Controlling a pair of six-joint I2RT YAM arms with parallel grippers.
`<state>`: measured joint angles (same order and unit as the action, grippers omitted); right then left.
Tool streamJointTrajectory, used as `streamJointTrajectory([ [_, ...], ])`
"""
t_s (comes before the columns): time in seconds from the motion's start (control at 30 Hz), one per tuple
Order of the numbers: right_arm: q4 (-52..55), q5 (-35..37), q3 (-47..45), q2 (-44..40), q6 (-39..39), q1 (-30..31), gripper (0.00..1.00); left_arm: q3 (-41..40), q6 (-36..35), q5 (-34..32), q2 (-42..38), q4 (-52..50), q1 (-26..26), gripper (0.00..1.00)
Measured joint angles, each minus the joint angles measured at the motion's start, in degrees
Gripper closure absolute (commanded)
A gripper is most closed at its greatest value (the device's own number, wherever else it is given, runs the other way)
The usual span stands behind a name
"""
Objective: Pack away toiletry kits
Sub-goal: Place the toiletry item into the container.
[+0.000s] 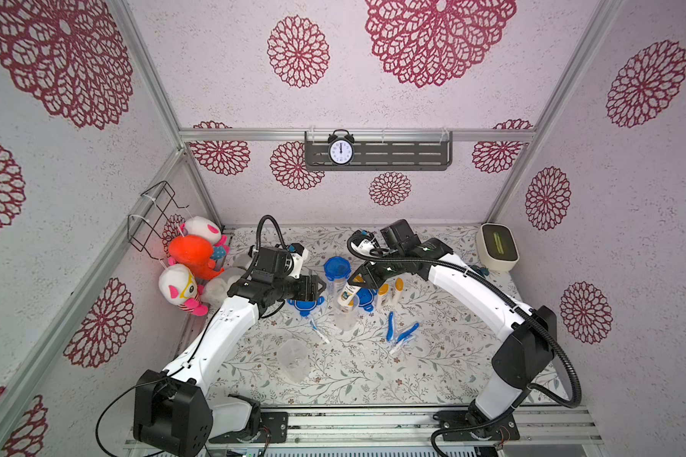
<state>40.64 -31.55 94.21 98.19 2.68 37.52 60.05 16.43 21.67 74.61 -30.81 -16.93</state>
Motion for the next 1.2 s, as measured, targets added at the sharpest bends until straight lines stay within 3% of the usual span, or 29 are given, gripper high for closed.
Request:
streamJointTrajectory([
  [0.77, -2.2, 13.5, -0.9, 5.0, 0.6, 7.0, 0.72, 0.2, 0.2, 0.0, 1.6, -0.4, 0.0, 0.25],
  [1.2, -4.0, 14.1, -1.2, 6.5, -0.2, 7.3, 0.63, 0.2, 0.2, -0.2, 1.6, -0.5, 0.0, 0.25],
])
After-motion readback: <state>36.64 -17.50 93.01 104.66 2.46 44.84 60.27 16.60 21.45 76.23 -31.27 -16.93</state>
